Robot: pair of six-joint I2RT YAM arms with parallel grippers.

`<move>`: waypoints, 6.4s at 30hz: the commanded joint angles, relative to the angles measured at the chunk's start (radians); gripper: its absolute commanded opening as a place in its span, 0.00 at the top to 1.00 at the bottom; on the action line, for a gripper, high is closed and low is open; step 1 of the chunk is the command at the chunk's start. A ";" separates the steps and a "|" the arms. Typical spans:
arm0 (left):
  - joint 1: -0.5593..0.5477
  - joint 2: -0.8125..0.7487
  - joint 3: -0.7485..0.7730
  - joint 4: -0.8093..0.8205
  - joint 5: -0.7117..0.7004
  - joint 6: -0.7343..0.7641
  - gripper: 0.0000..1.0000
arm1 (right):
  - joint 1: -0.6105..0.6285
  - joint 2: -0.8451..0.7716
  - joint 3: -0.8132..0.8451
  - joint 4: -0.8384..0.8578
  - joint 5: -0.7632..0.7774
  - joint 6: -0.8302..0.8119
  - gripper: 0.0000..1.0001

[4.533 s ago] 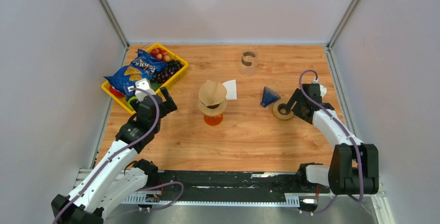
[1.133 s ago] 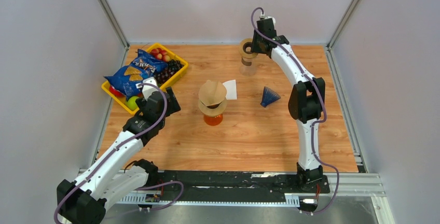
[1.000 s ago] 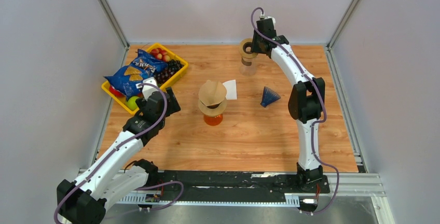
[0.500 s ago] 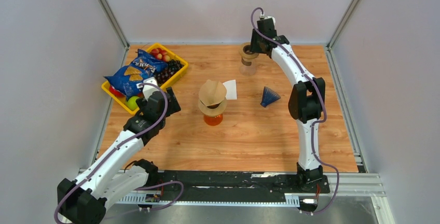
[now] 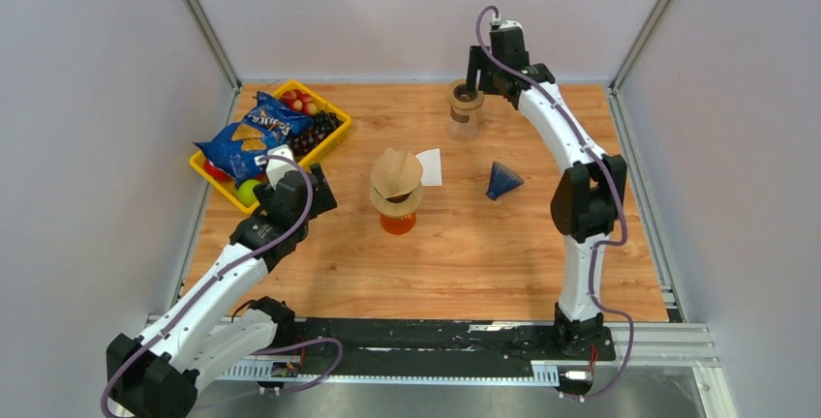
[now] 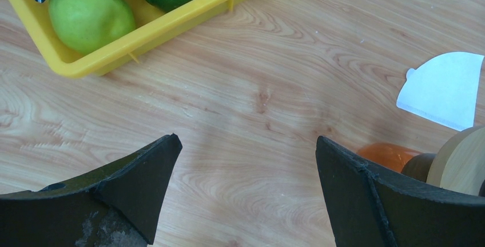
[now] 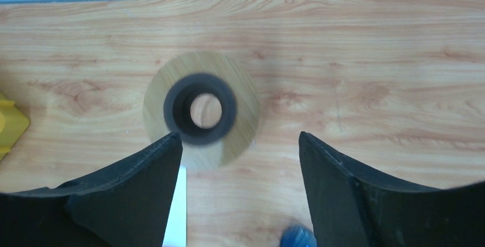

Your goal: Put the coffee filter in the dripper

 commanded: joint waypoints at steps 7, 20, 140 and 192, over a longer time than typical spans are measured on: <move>0.006 -0.063 0.025 0.011 0.057 0.008 0.00 | -0.001 -0.629 -0.633 0.199 -0.118 -0.205 0.00; 0.006 -0.066 0.027 0.008 0.127 0.011 0.00 | -0.176 -1.155 -1.270 0.308 -0.137 0.232 0.00; 0.006 -0.022 0.053 -0.033 0.018 0.010 0.00 | 0.185 -0.130 -0.397 0.602 0.037 -0.984 1.00; 0.006 -0.035 0.049 -0.039 0.025 0.007 0.00 | 0.105 0.042 -0.394 0.054 -0.366 -0.862 1.00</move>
